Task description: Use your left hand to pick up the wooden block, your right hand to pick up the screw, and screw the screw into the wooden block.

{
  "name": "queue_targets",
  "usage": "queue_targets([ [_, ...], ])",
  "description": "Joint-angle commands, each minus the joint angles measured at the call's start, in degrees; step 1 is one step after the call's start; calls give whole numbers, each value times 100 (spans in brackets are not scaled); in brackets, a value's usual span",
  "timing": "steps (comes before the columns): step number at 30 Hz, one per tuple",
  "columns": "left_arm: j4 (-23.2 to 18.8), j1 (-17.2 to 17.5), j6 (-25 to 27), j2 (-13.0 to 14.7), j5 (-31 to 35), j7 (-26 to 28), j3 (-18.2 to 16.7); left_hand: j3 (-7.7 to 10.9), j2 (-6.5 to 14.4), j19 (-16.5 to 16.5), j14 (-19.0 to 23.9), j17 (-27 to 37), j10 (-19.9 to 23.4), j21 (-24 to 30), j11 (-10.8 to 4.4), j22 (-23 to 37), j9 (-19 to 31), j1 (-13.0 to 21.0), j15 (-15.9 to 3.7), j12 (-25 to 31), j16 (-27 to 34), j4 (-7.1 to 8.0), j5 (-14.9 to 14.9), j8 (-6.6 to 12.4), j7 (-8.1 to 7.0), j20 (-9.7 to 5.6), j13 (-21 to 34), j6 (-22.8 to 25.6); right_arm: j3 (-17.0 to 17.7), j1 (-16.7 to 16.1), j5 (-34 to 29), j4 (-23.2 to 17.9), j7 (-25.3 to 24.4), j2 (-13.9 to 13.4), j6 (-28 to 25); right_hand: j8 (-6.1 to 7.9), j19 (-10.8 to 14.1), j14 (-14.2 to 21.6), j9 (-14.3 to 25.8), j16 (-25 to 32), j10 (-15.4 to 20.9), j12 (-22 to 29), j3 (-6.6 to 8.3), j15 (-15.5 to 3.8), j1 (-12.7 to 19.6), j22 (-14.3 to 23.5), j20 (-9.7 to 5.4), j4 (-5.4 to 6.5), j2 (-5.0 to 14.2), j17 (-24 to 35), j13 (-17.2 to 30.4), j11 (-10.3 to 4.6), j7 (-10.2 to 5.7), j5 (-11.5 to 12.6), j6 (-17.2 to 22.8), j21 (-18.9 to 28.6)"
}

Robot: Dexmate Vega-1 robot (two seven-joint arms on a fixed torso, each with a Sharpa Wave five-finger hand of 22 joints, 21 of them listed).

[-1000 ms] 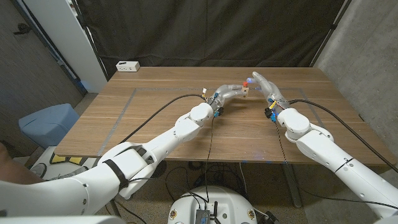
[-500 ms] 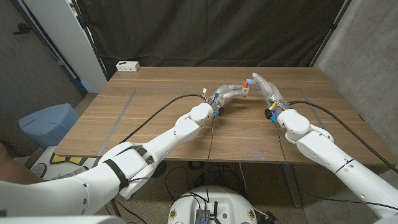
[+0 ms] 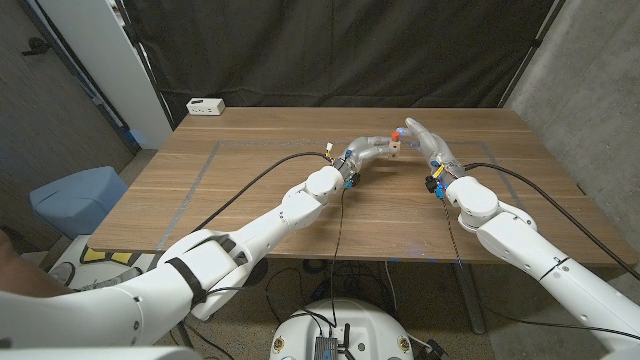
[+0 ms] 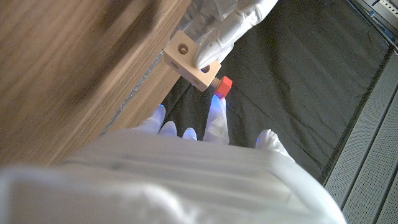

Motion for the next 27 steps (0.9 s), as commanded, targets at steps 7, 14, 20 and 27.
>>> queue_targets([
  [7, -55, 38, 30, 26, -24, 2, -14, 133, 209, -26, 31, 20, 57, 31, -9, 29, 28, -47, -314, 51, 3, 112, 34, 47, 70, 27, 133, 122, 13, -64, -1, -64, -36, -12, 13, 47, 58, -198, 11, 52, 90, 35, 79, -32, 8, 11, 23, -27, 46, -11, 9, -21, 7, 19, 184, 28],
  [14, -11, 27, 4, 20, -27, -2, -19, 132, 207, -25, 35, 19, 59, 32, -8, 29, 28, -49, -302, 53, 4, 112, 33, 44, 85, 29, 133, 115, 16, -64, 14, -85, -77, 10, -42, 78, 78, -174, 13, 57, 169, 42, 101, -46, 2, 11, 34, -31, 38, -14, 8, -73, 40, 16, 357, 29],
  [20, 112, -21, -59, -22, -43, -35, -25, 132, 205, -25, 35, 19, 57, 32, -8, 29, 28, -47, -306, 54, 4, 110, 33, 46, 87, 28, 135, 117, -3, -36, 17, -66, -78, 30, -69, 100, 98, -155, 15, 59, 236, 49, 123, -53, 3, 11, 30, -36, 39, -18, 8, -106, 49, 16, 493, 30],
  [27, 218, -64, -88, -59, -58, -66, -26, 134, 206, -24, 32, 18, 55, 32, -9, 29, 28, -43, -312, 53, 2, 108, 34, 48, 77, 31, 135, 121, -5, -33, 35, -80, -95, 32, -123, 105, 126, -129, 17, 64, 279, 50, 145, -70, 10, 10, 38, -43, 44, -23, 8, -131, 66, 16, 569, 35],
])
